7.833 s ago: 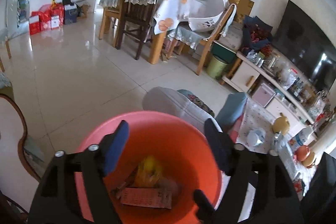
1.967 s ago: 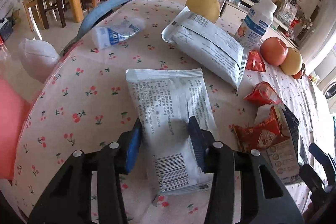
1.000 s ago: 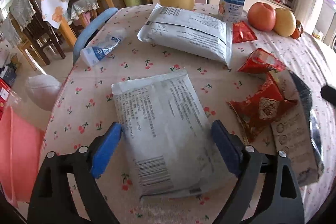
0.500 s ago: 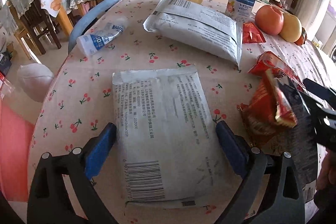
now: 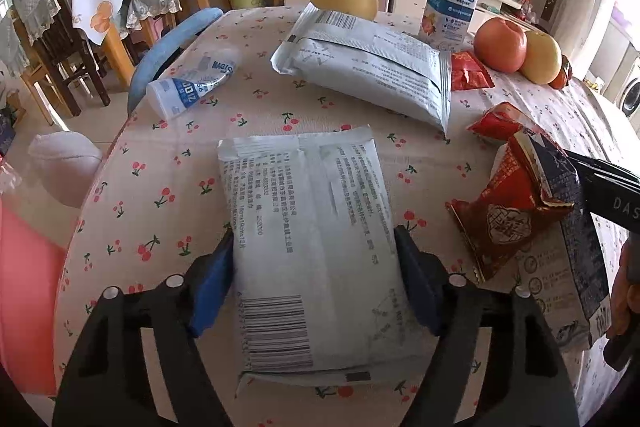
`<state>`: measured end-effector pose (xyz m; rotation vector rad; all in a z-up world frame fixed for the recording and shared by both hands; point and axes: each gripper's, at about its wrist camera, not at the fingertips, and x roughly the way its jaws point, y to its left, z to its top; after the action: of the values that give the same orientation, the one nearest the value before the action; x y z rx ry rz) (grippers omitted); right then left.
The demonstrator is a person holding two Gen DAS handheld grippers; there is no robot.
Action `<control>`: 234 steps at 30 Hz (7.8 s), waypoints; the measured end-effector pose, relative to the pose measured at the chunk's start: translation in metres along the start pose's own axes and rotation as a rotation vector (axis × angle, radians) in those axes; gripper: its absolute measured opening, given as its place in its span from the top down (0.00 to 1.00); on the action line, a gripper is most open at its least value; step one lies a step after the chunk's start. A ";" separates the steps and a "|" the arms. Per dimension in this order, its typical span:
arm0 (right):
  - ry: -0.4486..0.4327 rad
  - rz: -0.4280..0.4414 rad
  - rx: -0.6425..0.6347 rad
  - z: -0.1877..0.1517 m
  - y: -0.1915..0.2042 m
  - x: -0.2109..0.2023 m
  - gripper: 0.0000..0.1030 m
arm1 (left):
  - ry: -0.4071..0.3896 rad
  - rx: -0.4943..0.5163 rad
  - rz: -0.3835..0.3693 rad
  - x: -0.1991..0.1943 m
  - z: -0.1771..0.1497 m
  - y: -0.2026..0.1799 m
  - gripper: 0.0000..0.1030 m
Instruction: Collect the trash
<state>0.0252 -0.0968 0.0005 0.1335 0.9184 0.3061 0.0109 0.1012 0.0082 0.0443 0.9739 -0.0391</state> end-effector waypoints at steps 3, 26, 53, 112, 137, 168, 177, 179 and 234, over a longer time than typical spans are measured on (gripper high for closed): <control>-0.022 -0.033 -0.027 -0.001 0.006 -0.005 0.62 | -0.008 0.002 -0.013 -0.002 -0.001 0.003 0.30; -0.238 0.039 0.075 -0.010 0.027 -0.086 0.66 | -0.174 -0.147 -0.126 -0.068 0.001 0.070 0.34; -0.108 0.417 -0.292 -0.016 0.366 -0.045 0.66 | -0.367 -0.688 0.111 -0.161 -0.050 0.299 0.33; -0.216 0.046 -0.310 -0.115 0.246 -0.101 0.09 | -0.420 -0.172 0.042 -0.143 -0.023 0.150 0.15; -0.244 -0.012 0.096 -0.073 0.057 -0.117 0.09 | -0.294 -0.006 0.049 -0.087 0.004 0.074 0.15; 0.055 0.047 -0.030 0.152 0.097 0.084 0.53 | -0.163 -0.236 -0.022 0.044 0.103 0.116 0.34; 0.133 -0.025 -0.036 0.162 0.109 0.137 0.56 | -0.095 -0.311 -0.135 0.069 0.099 0.127 0.35; 0.130 -0.003 -0.036 0.157 0.109 0.141 0.59 | -0.097 -0.276 -0.119 0.070 0.099 0.121 0.35; -0.066 0.126 -0.077 -0.023 0.041 -0.057 0.24 | 0.025 -0.192 0.091 0.077 0.113 0.078 0.40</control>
<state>-0.0337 -0.0764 0.0405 0.1302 0.8337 0.4505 0.1519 0.1713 0.0096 -0.0877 0.9962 0.1387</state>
